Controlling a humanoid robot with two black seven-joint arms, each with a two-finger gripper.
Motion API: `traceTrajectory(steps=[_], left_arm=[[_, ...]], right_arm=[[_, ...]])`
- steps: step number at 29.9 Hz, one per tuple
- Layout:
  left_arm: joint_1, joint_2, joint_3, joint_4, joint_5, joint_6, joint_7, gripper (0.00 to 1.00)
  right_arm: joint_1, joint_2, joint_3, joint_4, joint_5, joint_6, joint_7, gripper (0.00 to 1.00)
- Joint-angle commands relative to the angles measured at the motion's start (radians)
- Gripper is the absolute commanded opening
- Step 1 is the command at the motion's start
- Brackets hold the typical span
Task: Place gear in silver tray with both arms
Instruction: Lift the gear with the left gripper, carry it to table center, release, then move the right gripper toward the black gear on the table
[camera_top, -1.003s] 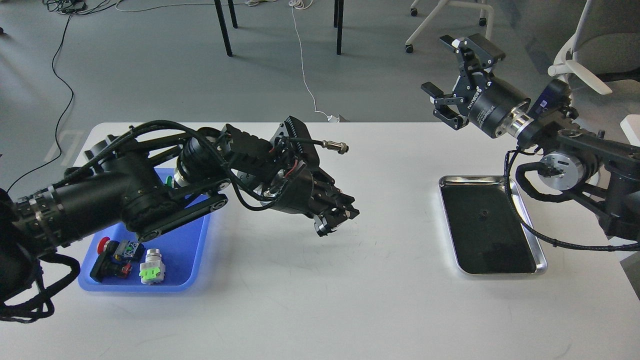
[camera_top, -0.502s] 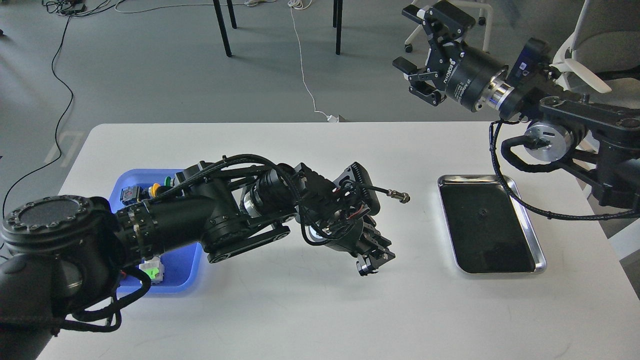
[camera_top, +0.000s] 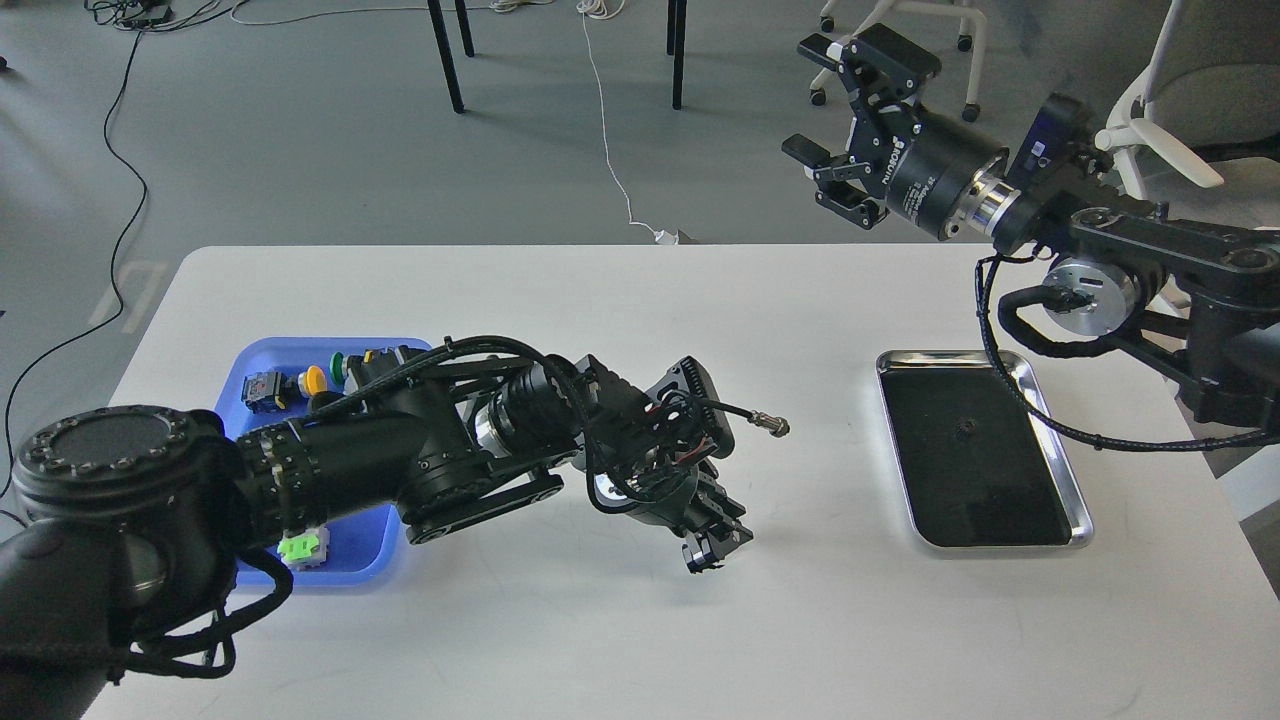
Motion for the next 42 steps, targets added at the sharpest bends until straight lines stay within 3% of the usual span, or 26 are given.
traceTrajectory(steps=[1,5,7,10,14,20,28,34,42], left_arm=[[0.001,0.000,0.002,0.007,0.001,0.000,0.000,0.21],[0.002,0.000,0.003,0.017,0.001,0.000,0.000,0.24],[0.002,0.000,0.009,0.020,0.001,0.000,0.000,0.38],[0.007,0.000,0.009,0.027,0.000,0.000,0.000,0.70],[0.005,0.000,0.005,0.026,-0.011,0.000,0.000,0.80],[-0.008,0.000,-0.092,-0.035,-0.156,0.000,0.000,0.87],[0.062,0.274,-0.198,-0.062,-0.763,0.009,0.000,0.97],[0.197,0.435,-0.323,-0.100,-1.374,0.018,0.000,0.97],[0.393,0.508,-0.588,-0.135,-1.588,0.013,0.000,0.98]], right_arm=[[-0.002,-0.001,0.000,0.000,0.000,0.000,0.000,0.96],[-0.002,-0.001,0.000,0.000,0.000,0.000,0.000,0.96],[0.000,-0.001,0.000,0.000,0.000,0.000,0.000,0.96],[-0.002,-0.003,0.000,0.000,0.000,0.000,0.000,0.96],[-0.002,-0.015,0.000,0.002,0.000,0.000,0.000,0.96],[-0.010,-0.093,0.000,0.049,-0.009,0.005,0.000,0.97],[-0.143,-0.252,0.011,0.153,-0.216,0.006,0.000,0.97],[-0.223,-0.306,0.004,0.230,-0.553,0.002,0.000,0.97],[-0.168,-0.300,-0.086,0.239,-1.087,0.002,0.000,0.97]])
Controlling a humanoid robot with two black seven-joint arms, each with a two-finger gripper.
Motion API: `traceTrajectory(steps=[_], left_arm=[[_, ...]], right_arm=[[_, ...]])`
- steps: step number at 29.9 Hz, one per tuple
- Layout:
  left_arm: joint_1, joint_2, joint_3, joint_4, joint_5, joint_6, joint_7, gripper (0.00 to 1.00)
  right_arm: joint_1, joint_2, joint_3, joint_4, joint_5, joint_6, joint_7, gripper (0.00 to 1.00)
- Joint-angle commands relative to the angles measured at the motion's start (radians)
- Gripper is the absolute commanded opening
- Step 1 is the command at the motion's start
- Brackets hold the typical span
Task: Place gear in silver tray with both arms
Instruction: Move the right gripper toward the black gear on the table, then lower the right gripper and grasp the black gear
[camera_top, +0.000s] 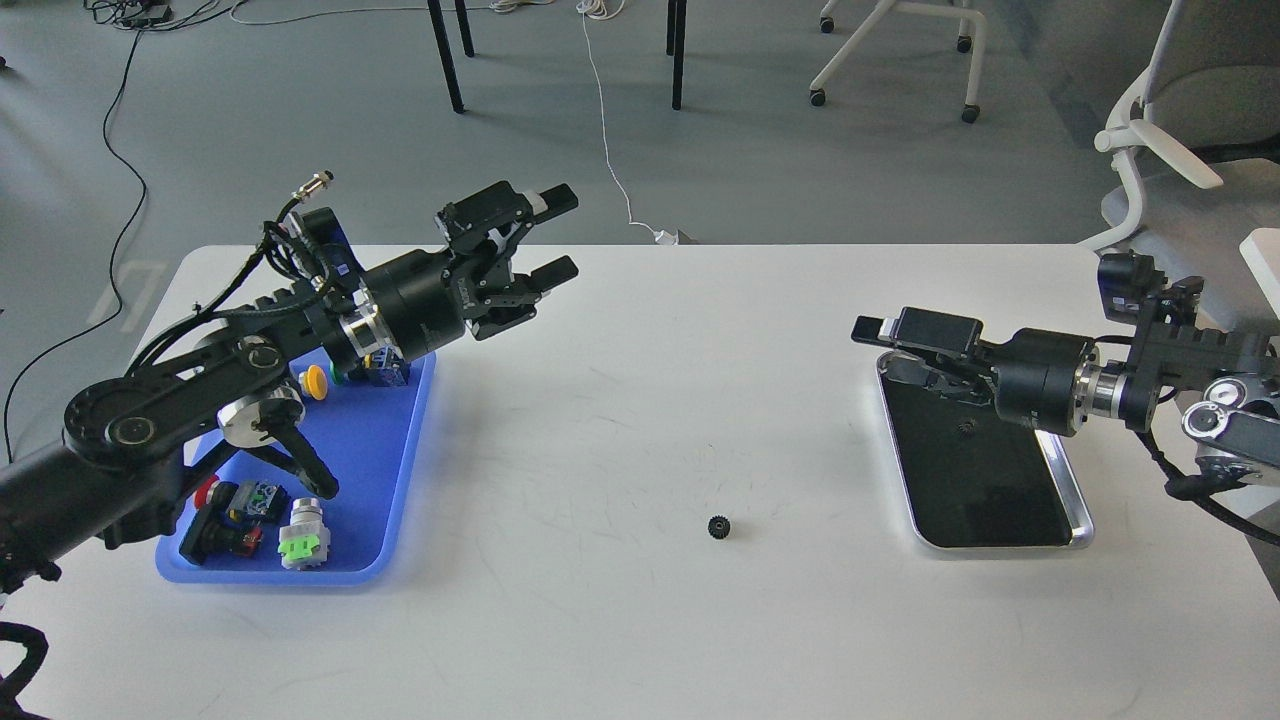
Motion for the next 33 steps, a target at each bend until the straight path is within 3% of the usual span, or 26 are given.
traceTrajectory(steps=[1,7,17,21,33], left_arm=[[0.099,0.006,-0.153,-0.003,-0.060,-0.001,0.000,0.98],[0.152,0.007,-0.252,-0.017,-0.077,0.002,0.000,0.98],[0.156,0.010,-0.239,-0.052,-0.062,0.011,0.000,0.98],[0.158,0.013,-0.239,-0.073,-0.060,0.026,0.000,0.98],[0.158,0.022,-0.239,-0.073,-0.059,0.035,0.000,0.98]], right_arm=[[0.061,0.021,-0.072,0.005,-0.219,0.000,0.000,0.97],[0.272,0.197,-0.336,-0.001,-0.296,-0.026,0.000,0.97],[0.442,0.536,-0.619,-0.035,-0.321,-0.215,0.000,0.97],[0.442,0.613,-0.672,-0.067,-0.367,-0.273,0.000,0.97],[0.432,0.753,-0.771,-0.137,-0.396,-0.311,0.000,0.92]])
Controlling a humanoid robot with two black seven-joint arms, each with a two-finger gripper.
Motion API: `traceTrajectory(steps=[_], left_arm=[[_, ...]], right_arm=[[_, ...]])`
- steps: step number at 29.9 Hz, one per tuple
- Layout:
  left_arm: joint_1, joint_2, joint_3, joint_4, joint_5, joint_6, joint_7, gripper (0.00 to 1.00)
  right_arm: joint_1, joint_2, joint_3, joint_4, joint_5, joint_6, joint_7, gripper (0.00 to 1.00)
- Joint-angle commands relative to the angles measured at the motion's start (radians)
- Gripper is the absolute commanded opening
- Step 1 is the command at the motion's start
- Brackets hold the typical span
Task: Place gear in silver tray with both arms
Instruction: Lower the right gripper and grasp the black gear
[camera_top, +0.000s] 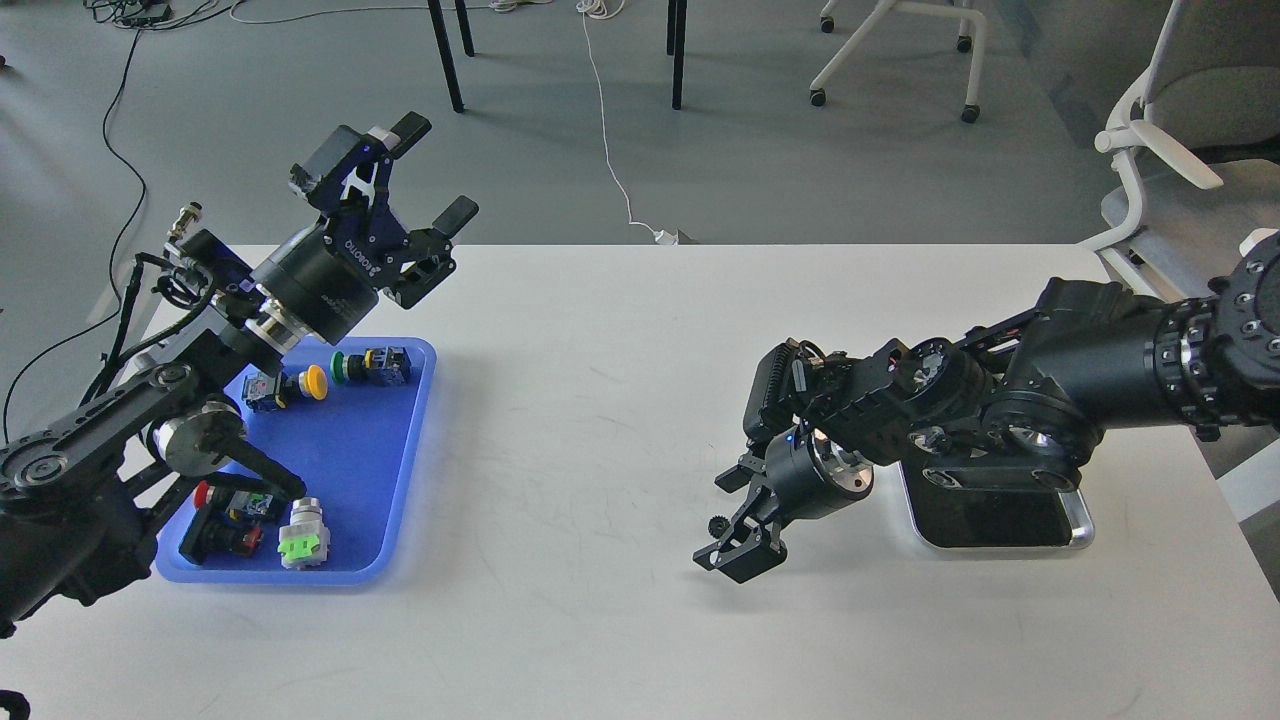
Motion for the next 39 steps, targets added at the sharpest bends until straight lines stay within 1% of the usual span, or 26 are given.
traceTrajectory(steps=[1,5,7,8,12,13,14,15,17,20,21,25,28,33,39], left_arm=[[0.000,0.001,0.000,0.000,0.000,0.000,0.000,0.98],[0.002,0.004,0.000,0.000,0.000,0.000,0.000,0.98],[0.000,0.004,-0.002,0.000,0.000,0.000,0.000,0.98],[0.000,0.004,0.000,0.000,0.000,0.000,0.000,0.98],[0.002,0.004,0.000,0.000,0.000,0.000,0.000,0.98],[0.002,0.002,0.000,0.000,0.000,0.000,0.000,0.98],[0.002,0.004,0.000,0.000,0.000,0.000,0.000,0.98],[0.002,0.004,0.000,0.000,0.000,0.000,0.000,0.98],[0.003,0.004,0.000,0.000,0.000,0.000,0.000,0.98],[0.003,0.004,0.000,0.000,0.000,0.000,0.000,0.98],[0.003,0.004,0.000,0.000,0.000,0.001,0.000,0.98],[0.005,0.004,0.000,0.000,0.000,0.001,0.000,0.98],[0.006,0.002,0.000,0.000,0.000,0.001,0.000,0.98],[0.008,0.004,0.000,0.000,0.000,0.001,0.000,0.98],[0.008,0.002,-0.003,0.000,0.000,0.001,0.000,0.98]], right_arm=[[-0.010,0.039,-0.027,-0.033,0.000,-0.011,0.000,0.91],[-0.021,0.065,-0.053,-0.062,0.001,-0.028,0.000,0.82],[-0.024,0.067,-0.054,-0.062,0.001,-0.031,0.000,0.72],[-0.025,0.065,-0.056,-0.062,0.001,-0.032,0.000,0.69],[-0.027,0.063,-0.062,-0.062,0.001,-0.035,0.000,0.65],[-0.027,0.063,-0.063,-0.062,0.001,-0.035,0.000,0.61],[-0.027,0.063,-0.063,-0.062,0.001,-0.035,0.000,0.56],[-0.027,0.063,-0.063,-0.062,0.001,-0.037,0.000,0.54],[-0.027,0.063,-0.065,-0.062,0.001,-0.041,0.000,0.53],[-0.027,0.063,-0.068,-0.062,0.001,-0.045,0.000,0.48],[-0.027,0.063,-0.068,-0.062,0.001,-0.045,0.000,0.46],[-0.025,0.063,-0.070,-0.062,0.001,-0.045,0.000,0.32],[-0.025,0.063,-0.070,-0.062,0.001,-0.045,0.000,0.26],[-0.022,0.062,-0.071,-0.062,0.001,-0.045,0.000,0.22],[-0.004,0.060,-0.070,-0.062,0.006,-0.045,0.000,0.22]])
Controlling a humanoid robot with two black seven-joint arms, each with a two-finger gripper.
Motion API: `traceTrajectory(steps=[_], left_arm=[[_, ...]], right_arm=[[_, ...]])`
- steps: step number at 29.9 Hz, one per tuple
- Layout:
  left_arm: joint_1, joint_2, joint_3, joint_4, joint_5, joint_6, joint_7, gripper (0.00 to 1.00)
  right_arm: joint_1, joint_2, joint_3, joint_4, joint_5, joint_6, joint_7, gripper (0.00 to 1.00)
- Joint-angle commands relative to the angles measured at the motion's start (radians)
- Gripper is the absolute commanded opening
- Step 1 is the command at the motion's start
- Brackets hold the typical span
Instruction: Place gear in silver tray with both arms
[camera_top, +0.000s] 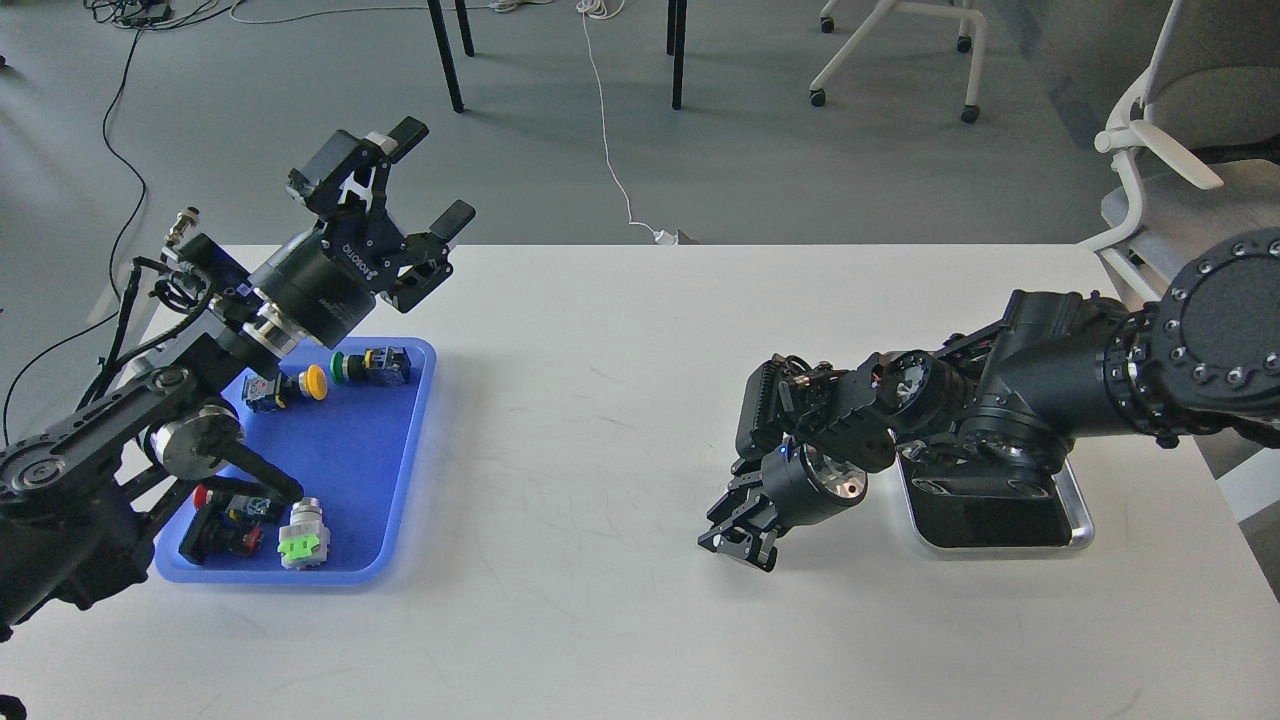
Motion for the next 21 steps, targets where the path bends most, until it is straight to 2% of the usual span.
traceTrajectory(steps=[1,9,14,21], left_arm=[[0.000,-0.001,-0.003,0.000,0.000,0.000,0.000,0.98],[0.000,-0.009,-0.001,0.000,0.000,0.000,0.000,0.98],[0.000,-0.012,-0.001,0.000,0.002,0.000,0.000,0.98],[-0.006,-0.023,0.000,0.000,0.011,-0.002,0.000,0.98]], right_arm=[[0.020,-0.001,0.002,0.000,0.006,-0.002,0.001,0.22],[0.126,-0.072,0.017,0.008,0.011,-0.005,0.001,0.22],[0.189,-0.223,0.016,0.032,-0.003,0.000,0.001,0.22],[0.167,-0.467,-0.030,0.051,-0.110,0.003,0.001,0.22]])
